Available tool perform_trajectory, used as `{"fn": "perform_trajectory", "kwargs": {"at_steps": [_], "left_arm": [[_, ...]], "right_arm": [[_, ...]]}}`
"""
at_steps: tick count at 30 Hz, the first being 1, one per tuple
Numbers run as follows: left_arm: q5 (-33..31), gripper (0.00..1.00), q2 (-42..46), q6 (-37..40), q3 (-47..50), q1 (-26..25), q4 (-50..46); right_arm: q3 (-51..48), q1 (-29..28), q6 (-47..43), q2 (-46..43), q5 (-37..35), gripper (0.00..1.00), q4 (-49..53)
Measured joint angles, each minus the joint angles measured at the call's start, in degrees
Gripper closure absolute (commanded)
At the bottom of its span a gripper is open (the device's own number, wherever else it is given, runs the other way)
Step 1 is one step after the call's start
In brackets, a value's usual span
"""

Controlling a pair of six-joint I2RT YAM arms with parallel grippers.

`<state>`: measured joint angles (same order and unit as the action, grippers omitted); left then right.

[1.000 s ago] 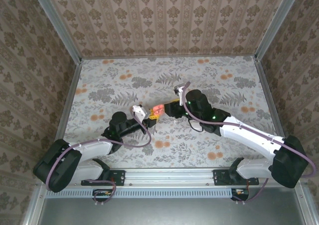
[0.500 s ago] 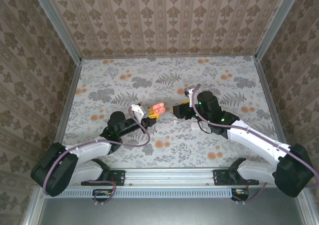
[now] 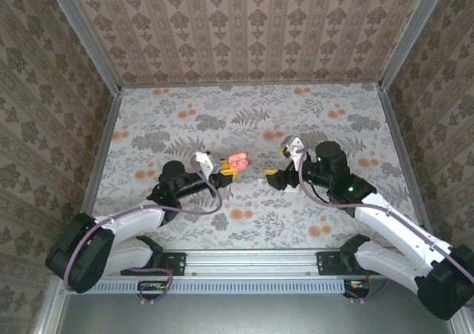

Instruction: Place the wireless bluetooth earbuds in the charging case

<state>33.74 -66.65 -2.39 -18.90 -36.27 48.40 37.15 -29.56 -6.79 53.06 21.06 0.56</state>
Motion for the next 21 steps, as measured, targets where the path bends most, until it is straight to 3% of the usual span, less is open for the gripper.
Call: {"fn": "perform_trajectory", "kwargs": {"at_steps": [7, 15, 21], "left_arm": [[4.1, 0.91, -0.4, -0.2, -0.7, 0.0, 0.0], [8.6, 0.91, -1.9, -0.2, -2.3, 0.0, 0.0], [10.3, 0.90, -2.5, -0.2, -3.5, 0.0, 0.0]], "right_arm": [[-0.2, 2.1, -11.7, 1.0, 7.6, 0.09, 4.5], [5.8, 2.6, -24.4, 11.1, 14.6, 0.13, 16.0], [9.8, 2.6, -28.0, 16.4, 18.7, 0.15, 18.3]]}}
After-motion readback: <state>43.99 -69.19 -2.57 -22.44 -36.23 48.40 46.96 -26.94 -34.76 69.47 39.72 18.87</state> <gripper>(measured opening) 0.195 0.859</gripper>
